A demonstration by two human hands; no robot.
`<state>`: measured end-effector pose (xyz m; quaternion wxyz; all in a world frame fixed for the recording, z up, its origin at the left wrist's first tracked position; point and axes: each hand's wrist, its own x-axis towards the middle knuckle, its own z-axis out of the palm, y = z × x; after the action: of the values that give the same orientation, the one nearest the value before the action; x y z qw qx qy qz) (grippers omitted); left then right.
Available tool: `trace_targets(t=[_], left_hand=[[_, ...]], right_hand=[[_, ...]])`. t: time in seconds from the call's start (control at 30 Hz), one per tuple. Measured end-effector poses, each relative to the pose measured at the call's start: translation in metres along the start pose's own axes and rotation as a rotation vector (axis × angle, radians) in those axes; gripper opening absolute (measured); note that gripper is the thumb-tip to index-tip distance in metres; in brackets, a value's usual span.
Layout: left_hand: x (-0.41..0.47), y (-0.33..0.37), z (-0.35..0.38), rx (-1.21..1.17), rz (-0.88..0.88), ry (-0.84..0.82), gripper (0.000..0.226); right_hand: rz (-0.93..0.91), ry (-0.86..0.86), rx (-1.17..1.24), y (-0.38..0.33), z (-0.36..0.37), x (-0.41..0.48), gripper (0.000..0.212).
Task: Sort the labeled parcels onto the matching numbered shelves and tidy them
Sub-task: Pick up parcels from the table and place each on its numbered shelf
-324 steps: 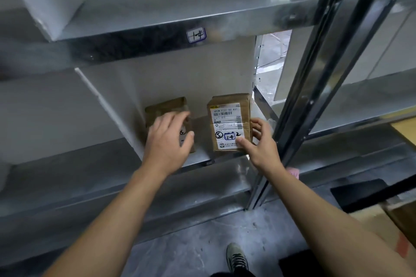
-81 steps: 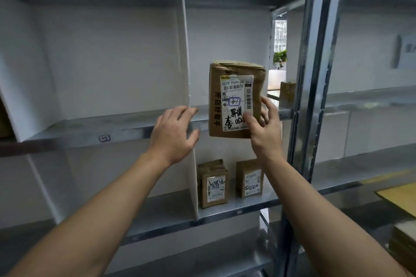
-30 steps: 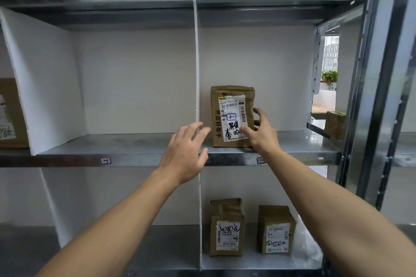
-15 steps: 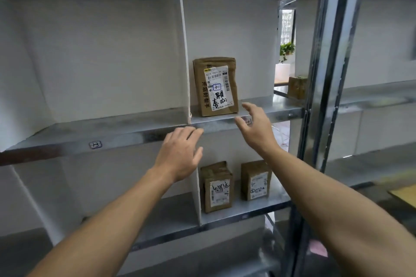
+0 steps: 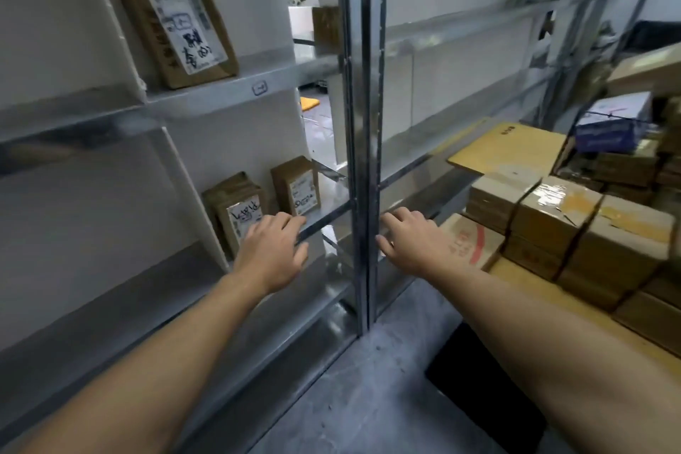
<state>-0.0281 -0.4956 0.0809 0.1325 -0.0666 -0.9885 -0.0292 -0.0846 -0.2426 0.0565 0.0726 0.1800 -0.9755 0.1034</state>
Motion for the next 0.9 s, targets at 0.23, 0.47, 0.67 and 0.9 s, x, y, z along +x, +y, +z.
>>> trace_targets(t=[0.23, 0.47, 0.67, 0.9], left_hand=[[0.033, 0.083, 0.055, -0.110, 0.180, -0.130, 0.044], [0.090, 0.155, 0.105, -0.119, 0.305, -0.228, 0.048], [0.143, 0.191, 0.150, -0.123, 0.289, -0.316, 0.045], [0.172, 0.200, 0.198, -0.161, 0.212, -0.432, 0.044]], right_hand=[[0.259, -0.091, -0.107, 0.084, 0.022, -0.073, 0.040], [0.448, -0.172, -0.104, 0.155, 0.038, -0.080, 0.041], [0.499, -0.231, -0.002, 0.202, 0.063, -0.049, 0.043], [0.543, -0.293, 0.134, 0.226, 0.095, -0.022, 0.042]])
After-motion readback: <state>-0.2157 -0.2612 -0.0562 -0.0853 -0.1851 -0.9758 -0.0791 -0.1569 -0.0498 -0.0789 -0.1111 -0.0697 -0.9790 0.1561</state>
